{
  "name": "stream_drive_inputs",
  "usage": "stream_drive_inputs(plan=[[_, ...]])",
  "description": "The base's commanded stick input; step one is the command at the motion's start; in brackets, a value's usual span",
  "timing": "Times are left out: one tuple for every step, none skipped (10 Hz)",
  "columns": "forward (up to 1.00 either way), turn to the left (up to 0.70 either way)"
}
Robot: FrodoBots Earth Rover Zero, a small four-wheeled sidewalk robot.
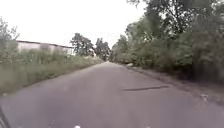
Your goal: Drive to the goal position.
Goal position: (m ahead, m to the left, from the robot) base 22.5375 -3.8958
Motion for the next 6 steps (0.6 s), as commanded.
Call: stream_drive_inputs(plan=[[1.00,-0.06],[1.00,-0.06],[1.00,-0.06],[1.00,-0.06],[1.00,-0.06],[1.00,-0.06]])
